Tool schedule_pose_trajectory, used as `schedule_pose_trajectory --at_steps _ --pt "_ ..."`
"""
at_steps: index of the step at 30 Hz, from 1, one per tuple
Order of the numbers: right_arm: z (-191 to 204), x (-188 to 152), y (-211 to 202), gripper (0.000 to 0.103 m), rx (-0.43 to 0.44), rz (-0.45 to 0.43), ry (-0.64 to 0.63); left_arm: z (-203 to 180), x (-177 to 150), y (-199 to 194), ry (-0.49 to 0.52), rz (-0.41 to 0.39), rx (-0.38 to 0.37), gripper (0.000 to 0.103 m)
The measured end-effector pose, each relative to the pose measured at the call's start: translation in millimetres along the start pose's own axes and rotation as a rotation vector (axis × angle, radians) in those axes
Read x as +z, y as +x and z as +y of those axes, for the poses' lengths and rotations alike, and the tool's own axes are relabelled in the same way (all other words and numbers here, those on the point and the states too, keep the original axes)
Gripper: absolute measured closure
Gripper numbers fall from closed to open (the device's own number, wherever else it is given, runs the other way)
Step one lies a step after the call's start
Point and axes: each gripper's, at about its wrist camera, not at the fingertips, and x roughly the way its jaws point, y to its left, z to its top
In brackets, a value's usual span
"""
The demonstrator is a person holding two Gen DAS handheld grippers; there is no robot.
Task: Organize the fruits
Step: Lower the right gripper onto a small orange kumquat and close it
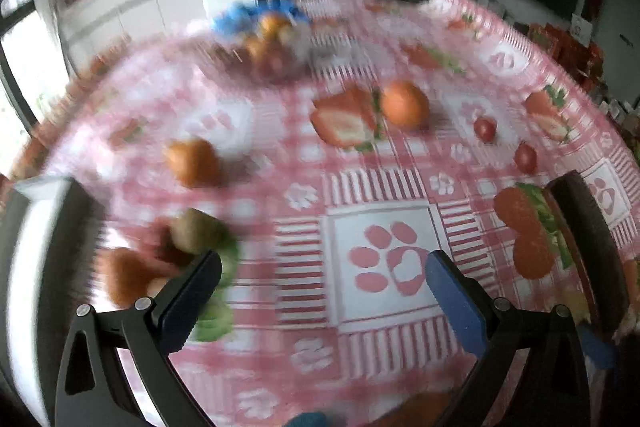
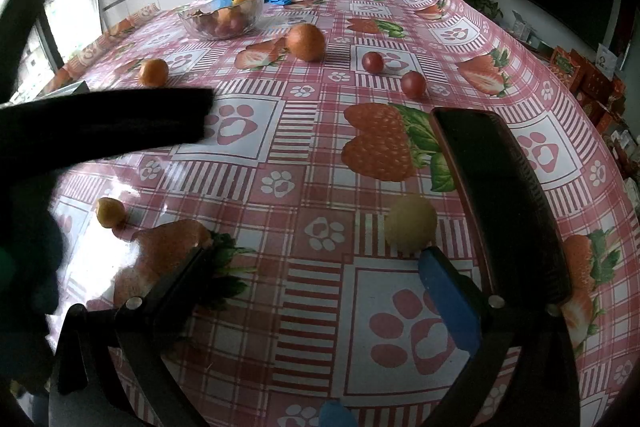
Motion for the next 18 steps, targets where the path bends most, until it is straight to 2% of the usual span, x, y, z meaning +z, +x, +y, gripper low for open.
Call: schedule_pose_trajectory --at_steps 3,5,8,12,18 --pt "0.8 0.1 0.1 0.0 -0.001 0.0 0.0 19.5 -11.8 -27.7 0.018 -0.072 0.02 0.001" --pt "0.4 0.1 0.1 0.0 -0.002 0.0 0.0 39.9 -19.1 -35.8 -0.007 -0.071 0.024 0.001" --pt "-0.1 0.1 0.0 0.0 -0.002 0.001 0.0 69.0 -40.8 -39.6 -0.052 -0.039 0.03 0.001" --pt "0.2 0.1 0.3 0.0 -0.002 0.001 -0.001 86.1 -62.9 -27.0 -0.05 0.033 0.079 0.001" --pt "0.1 0.3 0.7 0.0 -0.002 0.001 -0.001 99.8 -67.2 -12.4 -0.123 0.081 0.024 0.001"
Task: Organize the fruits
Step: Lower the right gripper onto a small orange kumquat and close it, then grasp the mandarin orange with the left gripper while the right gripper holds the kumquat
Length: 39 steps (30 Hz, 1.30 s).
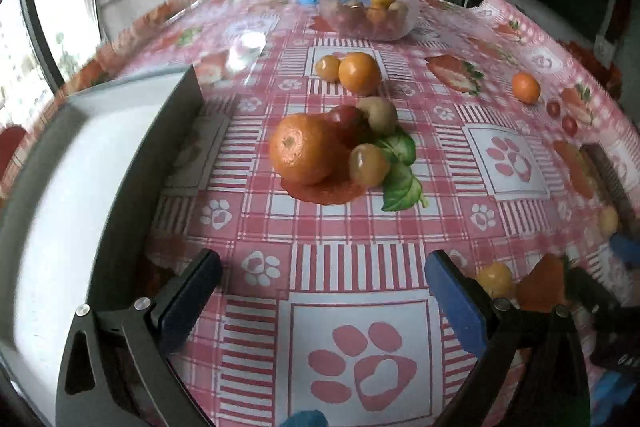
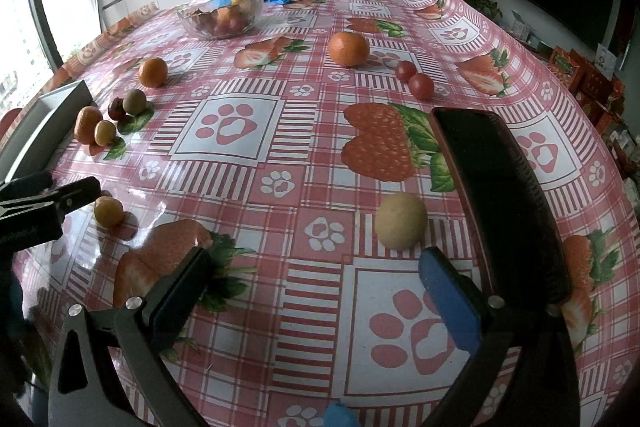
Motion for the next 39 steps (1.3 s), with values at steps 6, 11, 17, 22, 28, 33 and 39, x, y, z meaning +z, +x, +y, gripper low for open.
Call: schedule_pose_trajectory --at_steps 6,11,17,22,28,33,39 --pt "-1.6 2.1 0.2 0.0 0.009 0.03 -0.005 -1.7 7.1 3.5 0.023 0.053 -0.003 0.001" --pt "10.8 10.9 -0.4 0.0 0.133 0.074 -0.02 -3.2 24.6 -18.3 0.053 -0.055 0.081 0.001" --pt "64.9 23.7 -2.4 0.0 0.238 0.051 -0.163 1.9 38.6 -18.9 0.063 -0.053 0.1 0.001" --pt "99.5 32.7 12.4 0.011 0.244 0.067 -0.224 10.9 38.2 -20.7 0.053 -0.046 0.109 0.001" --pt "103.7 34.3 11.2 0.071 0.205 0.033 -0.249 14.7 43.3 -22.3 0.054 -0.039 0.123 0.001" --pt "84.1 36.4 10.3 0.083 0.281 0.054 -0.172 6.4 47.8 -14.9 0.075 -0.03 0.114 0.001" --pt "72.1 31.6 4.7 0.083 0.307 0.05 -0.147 1.8 50.6 1.0 0.081 0.005 0.103 0.004"
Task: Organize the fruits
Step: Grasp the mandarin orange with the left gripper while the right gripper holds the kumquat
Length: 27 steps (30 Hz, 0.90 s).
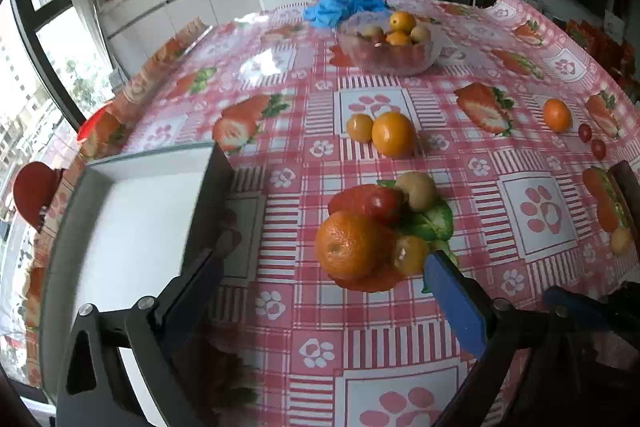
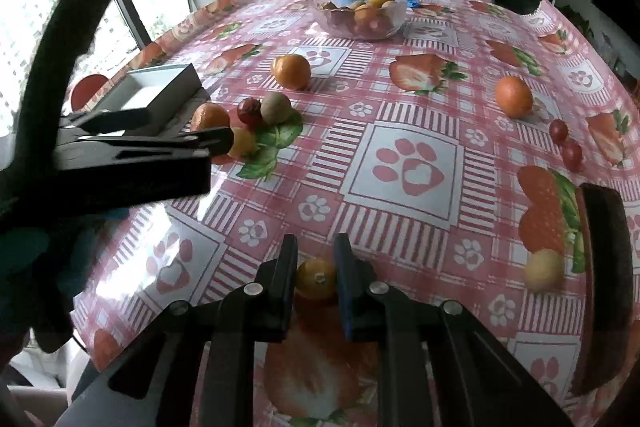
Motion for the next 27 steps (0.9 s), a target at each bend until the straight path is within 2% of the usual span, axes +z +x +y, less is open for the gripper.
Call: schedule_pose_trajectory --at_steps 3,6,8,9,10,17,27 --pt "-3.9 -1.5 -1.4 0.083 0.01 0.001 0.016 5.3 1.9 3.7 -0.04 0.004 -0.054 0.019" --pt "-6.1 -1.2 -2.7 0.083 0.016 -0.001 0.027 5.4 7.6 3.1 -0.049 -0.004 -0.062 0.033" --pt "-6.6 -1.5 -5.0 0.083 0.017 -0.005 0.03 4.9 11.1 3.6 -0.047 -0.003 -0.082 0.049" --pt "-6.6 -1.6 -6.1 0.083 0.018 -0.008 0.03 4.9 12.0 4.0 -0.05 0.0 -0.105 0.061" --pt "-7.2 -1.6 -7.3 0.083 0.019 -0.01 0.032 4.9 12.5 4.3 -0.055 0.005 -0.122 0.065" --pt "-11.6 -5.1 -15.2 0.083 0.03 -0.03 0.038 8.5 1.3 -5.4 -0.042 0.007 -0.15 0.066" --pt "-22.4 -14.0 -27.7 0.083 0.044 -0.041 0.062 12.6 -30.8 -30.8 -0.055 -0.002 -0.188 0.068"
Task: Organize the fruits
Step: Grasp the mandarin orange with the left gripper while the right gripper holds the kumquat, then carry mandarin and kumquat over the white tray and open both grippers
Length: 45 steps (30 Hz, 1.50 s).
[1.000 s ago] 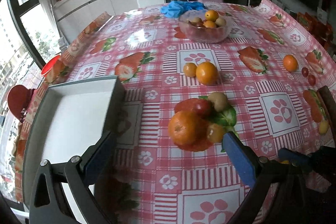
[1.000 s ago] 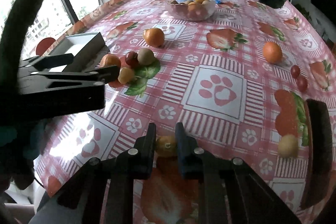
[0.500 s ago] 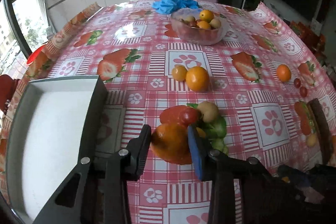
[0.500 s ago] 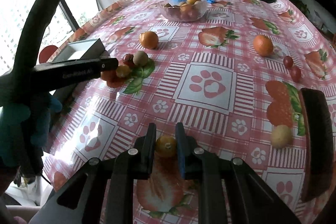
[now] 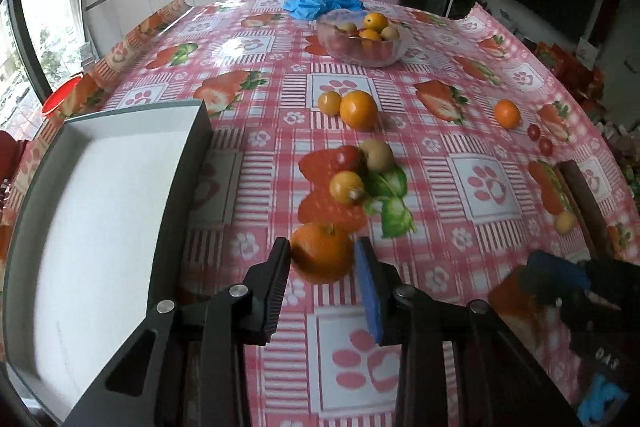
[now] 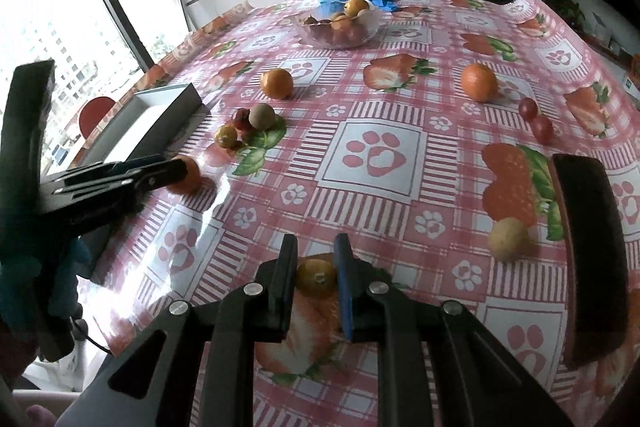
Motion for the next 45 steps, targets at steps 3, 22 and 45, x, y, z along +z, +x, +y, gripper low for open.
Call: schedule_pose_trajectory --at_steps 3,22,45 --pt "-2.9 -2.2 -2.8 0.083 0.005 -0.002 0.014 -2.1 -5.5 -4.0 0.015 -0.012 0.01 0.068" --pt "-12.1 -24.7 -8.2 0.067 0.007 0.021 -0.003 0.5 -8.1 3.4 0.028 -0.043 0.112 0.061" --pt "-33.9 -54.6 -33.2 0.094 -0.081 -0.009 0.05 -1.9 -7.7 22.3 -0.004 -0.008 0.07 0.065"
